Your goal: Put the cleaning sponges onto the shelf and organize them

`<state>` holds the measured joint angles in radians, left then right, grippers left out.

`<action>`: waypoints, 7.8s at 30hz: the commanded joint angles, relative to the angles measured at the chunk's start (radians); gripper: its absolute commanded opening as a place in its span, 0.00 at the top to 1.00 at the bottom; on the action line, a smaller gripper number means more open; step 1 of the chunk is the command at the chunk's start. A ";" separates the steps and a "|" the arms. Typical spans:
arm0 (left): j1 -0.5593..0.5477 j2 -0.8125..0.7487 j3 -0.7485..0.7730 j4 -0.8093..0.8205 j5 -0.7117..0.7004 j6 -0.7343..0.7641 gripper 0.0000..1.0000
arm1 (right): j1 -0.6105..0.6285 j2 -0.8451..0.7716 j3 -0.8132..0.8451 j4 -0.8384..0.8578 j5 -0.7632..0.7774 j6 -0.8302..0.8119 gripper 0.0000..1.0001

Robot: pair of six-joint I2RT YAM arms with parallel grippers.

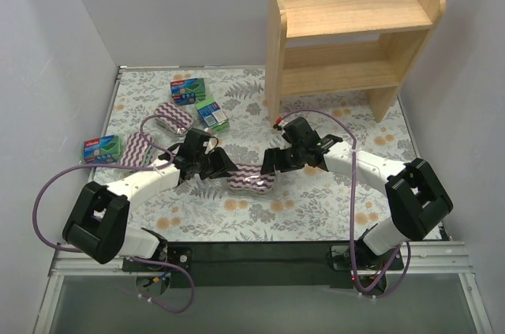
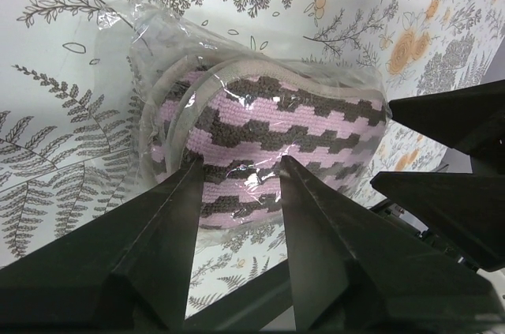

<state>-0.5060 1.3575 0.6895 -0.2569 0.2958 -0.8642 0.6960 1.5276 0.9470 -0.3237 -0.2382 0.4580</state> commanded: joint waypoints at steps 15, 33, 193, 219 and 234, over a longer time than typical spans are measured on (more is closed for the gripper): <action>-0.003 -0.048 -0.055 -0.007 0.011 -0.038 0.66 | -0.009 0.075 0.029 0.035 0.000 0.073 0.29; -0.003 -0.015 0.001 -0.027 0.002 -0.015 0.66 | -0.042 0.043 0.088 -0.037 0.007 -0.096 0.26; 0.589 0.336 0.541 -0.194 -0.245 0.155 0.17 | -0.661 -0.923 -0.255 -0.385 -0.227 0.151 0.24; 0.546 0.376 0.372 -0.048 -0.018 0.194 0.77 | -0.659 -0.945 -0.301 -0.543 -0.228 0.030 0.24; 0.246 -0.305 -0.186 -0.092 -0.040 -0.321 0.93 | -0.609 -0.821 -0.398 -0.402 -0.328 0.024 0.23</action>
<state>-0.1783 1.1053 0.5735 -0.3466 0.2638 -0.9676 0.0681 0.6727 0.5632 -0.8009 -0.5125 0.4896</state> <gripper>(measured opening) 0.087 0.763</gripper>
